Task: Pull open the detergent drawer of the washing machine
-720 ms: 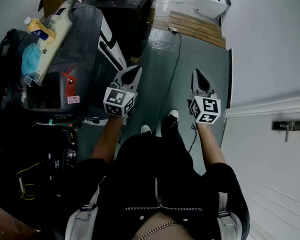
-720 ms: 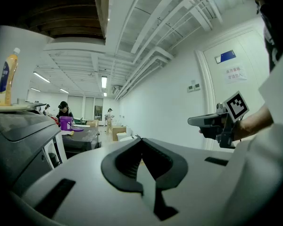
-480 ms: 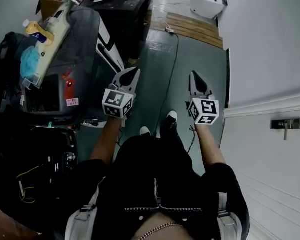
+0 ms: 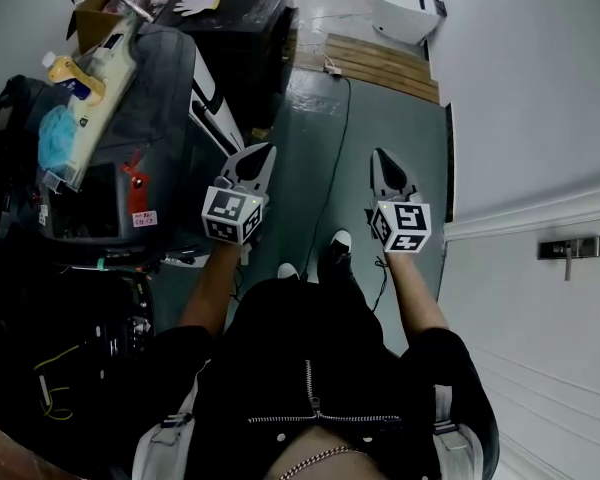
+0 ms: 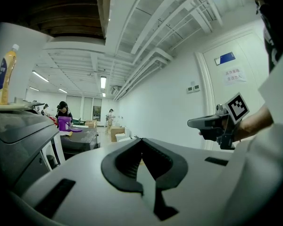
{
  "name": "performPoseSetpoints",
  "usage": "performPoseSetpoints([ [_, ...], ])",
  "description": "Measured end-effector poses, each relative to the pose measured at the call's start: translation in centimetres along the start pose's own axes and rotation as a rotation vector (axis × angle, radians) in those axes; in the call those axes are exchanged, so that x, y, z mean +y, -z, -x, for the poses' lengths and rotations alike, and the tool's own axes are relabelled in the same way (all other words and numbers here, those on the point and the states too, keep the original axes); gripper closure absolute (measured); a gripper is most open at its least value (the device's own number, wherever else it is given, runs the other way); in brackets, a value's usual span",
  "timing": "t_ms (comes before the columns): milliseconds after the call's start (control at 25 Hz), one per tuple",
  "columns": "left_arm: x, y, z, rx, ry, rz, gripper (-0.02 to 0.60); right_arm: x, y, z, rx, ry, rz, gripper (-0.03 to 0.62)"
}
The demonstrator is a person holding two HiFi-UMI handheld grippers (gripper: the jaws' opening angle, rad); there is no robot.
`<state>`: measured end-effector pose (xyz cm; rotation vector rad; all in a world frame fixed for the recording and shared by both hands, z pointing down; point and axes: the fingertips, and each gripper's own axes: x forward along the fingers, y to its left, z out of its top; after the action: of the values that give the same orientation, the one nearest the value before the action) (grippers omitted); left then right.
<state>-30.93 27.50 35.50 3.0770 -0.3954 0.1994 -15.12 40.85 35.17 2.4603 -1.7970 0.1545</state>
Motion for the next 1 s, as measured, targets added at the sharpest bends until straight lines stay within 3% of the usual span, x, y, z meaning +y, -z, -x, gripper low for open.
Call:
performPoseSetpoints([
  [520,0.9,0.7,-3.5,0.025,0.025,0.02,0.563,-2.4,0.3,-2.5,0.011,0.021,-0.037,0.586],
  [1000,5.2,-0.6,-13.3,0.055,-0.031,0.012,0.563,-8.4,-0.6,-12.4,0.011,-0.043,-0.06,0.586],
])
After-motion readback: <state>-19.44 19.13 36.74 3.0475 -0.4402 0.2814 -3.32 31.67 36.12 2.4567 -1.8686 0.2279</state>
